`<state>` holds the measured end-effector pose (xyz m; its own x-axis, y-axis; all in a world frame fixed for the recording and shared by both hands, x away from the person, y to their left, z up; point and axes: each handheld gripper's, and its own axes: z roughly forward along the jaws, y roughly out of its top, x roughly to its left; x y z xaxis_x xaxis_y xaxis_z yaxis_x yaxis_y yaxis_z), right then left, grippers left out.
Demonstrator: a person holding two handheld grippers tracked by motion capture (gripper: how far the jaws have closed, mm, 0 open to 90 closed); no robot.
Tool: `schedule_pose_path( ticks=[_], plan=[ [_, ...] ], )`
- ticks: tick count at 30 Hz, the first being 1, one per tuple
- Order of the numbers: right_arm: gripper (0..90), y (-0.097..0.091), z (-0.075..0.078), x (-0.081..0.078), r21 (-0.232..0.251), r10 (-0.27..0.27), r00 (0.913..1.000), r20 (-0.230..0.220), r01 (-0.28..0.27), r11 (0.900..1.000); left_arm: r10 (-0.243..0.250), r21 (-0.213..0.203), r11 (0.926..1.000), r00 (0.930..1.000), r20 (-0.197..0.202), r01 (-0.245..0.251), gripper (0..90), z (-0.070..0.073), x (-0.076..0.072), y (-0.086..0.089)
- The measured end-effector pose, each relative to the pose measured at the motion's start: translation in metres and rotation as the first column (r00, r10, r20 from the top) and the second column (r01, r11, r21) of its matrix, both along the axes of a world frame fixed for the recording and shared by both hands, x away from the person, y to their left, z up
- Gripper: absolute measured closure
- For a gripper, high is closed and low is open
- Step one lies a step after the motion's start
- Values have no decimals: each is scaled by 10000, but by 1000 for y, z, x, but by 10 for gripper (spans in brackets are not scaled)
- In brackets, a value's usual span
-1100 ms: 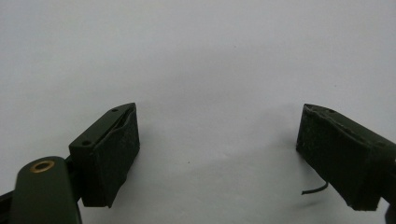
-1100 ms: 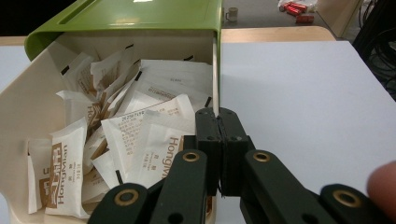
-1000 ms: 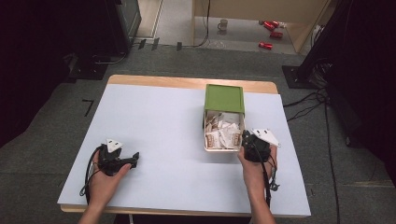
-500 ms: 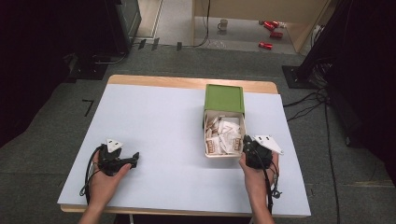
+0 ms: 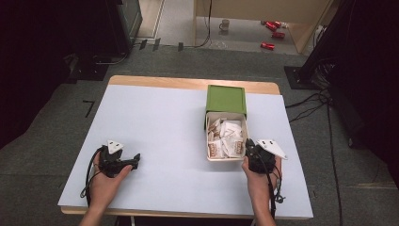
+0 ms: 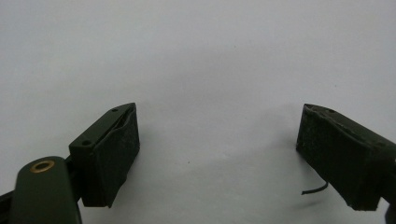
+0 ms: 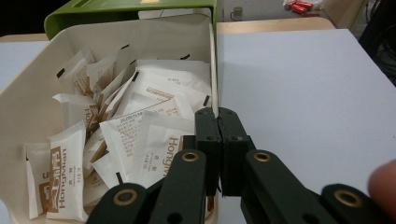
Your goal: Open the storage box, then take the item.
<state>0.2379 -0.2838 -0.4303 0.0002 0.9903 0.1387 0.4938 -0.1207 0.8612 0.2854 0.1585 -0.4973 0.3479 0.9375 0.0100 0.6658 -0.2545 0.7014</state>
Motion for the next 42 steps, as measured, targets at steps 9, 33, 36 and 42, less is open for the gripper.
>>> schedule_pose_path(
  ticks=[9, 33, 36, 42],
  plan=[
    [563, 1, 13, 3, 129, 432, 9979, 475, -438, 9990, -3, -3, 10000, 10000, -13, 3, 137, 0, 0, 0],
    [537, 33, 32, 8, 262, 1563, 9842, 829, -1589, 9869, 6, -22, 10000, 10000, 4, -6, 137, 0, 0, 0],
    [548, 38, 28, 11, 278, 1681, 9832, 706, -1704, 9850, -9, -7, 10000, 10000, -4, 9, 137, 0, 0, 0],
    [571, 45, 19, 15, 146, 1871, 9816, 386, -1877, 9821, -9, -12, 10000, 10000, -9, 9, 137, 0, 0, 0]
  ],
)
